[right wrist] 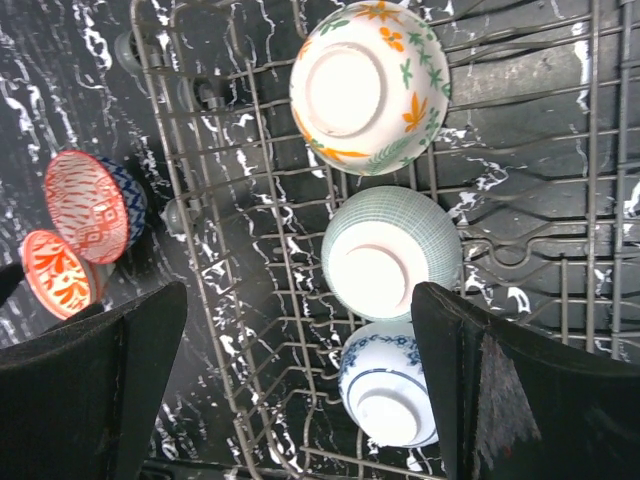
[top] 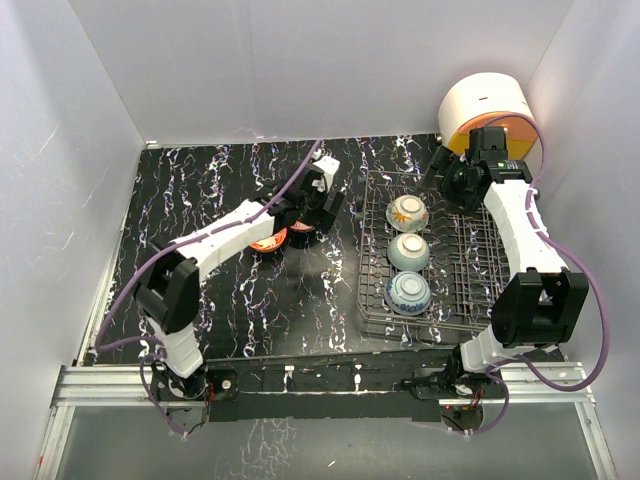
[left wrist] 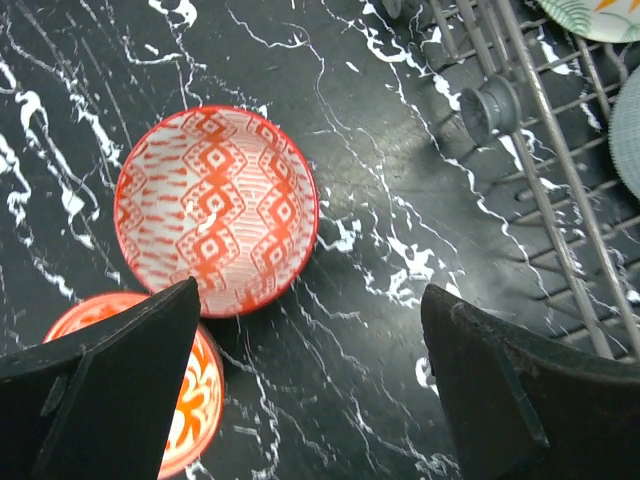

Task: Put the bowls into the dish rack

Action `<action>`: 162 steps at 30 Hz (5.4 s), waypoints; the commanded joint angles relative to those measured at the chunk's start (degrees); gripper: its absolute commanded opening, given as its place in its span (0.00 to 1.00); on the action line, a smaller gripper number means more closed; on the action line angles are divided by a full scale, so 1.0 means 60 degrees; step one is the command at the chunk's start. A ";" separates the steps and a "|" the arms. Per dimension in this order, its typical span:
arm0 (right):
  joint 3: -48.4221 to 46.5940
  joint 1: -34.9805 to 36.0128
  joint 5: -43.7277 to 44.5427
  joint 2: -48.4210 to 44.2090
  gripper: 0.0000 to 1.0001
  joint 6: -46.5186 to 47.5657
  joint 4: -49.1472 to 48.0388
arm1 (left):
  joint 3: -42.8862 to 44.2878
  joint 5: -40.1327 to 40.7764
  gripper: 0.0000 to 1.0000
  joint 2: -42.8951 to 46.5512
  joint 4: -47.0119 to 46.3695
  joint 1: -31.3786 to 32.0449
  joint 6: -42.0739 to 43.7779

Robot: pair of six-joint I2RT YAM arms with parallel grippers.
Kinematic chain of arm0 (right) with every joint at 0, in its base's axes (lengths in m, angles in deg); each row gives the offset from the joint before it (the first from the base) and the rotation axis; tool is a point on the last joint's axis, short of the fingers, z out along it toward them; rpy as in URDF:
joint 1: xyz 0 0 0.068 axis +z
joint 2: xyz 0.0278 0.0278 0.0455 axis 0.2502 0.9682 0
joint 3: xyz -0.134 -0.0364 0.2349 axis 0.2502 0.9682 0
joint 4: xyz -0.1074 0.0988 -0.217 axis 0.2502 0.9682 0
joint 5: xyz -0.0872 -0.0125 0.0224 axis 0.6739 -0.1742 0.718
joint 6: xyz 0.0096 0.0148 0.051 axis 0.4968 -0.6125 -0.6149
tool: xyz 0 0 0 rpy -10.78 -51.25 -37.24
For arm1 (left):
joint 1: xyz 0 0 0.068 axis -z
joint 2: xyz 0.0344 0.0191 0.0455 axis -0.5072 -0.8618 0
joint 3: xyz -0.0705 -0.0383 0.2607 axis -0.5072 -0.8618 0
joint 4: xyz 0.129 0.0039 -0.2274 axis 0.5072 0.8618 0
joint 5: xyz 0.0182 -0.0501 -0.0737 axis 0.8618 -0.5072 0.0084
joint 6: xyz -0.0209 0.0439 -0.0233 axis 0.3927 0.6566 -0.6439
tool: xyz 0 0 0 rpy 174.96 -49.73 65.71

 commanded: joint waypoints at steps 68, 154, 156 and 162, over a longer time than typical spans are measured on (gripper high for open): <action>-0.1594 -0.0827 -0.3793 -0.1614 0.99 -0.4479 -0.5513 | 0.1197 -0.4235 0.00 -0.0690 -0.7672 0.0007 -1.0199; -0.3537 -0.1750 -0.3546 -0.1761 0.98 0.0036 0.0663 | 0.6410 -0.7535 0.59 -0.8491 -0.9311 0.1241 -1.6941; -0.3470 -0.1758 -0.3465 -0.1777 0.98 0.0048 0.0685 | 0.5970 -0.7691 0.61 -0.8118 -0.9084 0.1122 -1.6621; -0.3228 -0.1754 -0.3233 -0.1863 0.98 0.0117 0.0756 | 0.5465 -0.8232 0.61 -0.7441 -0.7955 0.0972 -1.5659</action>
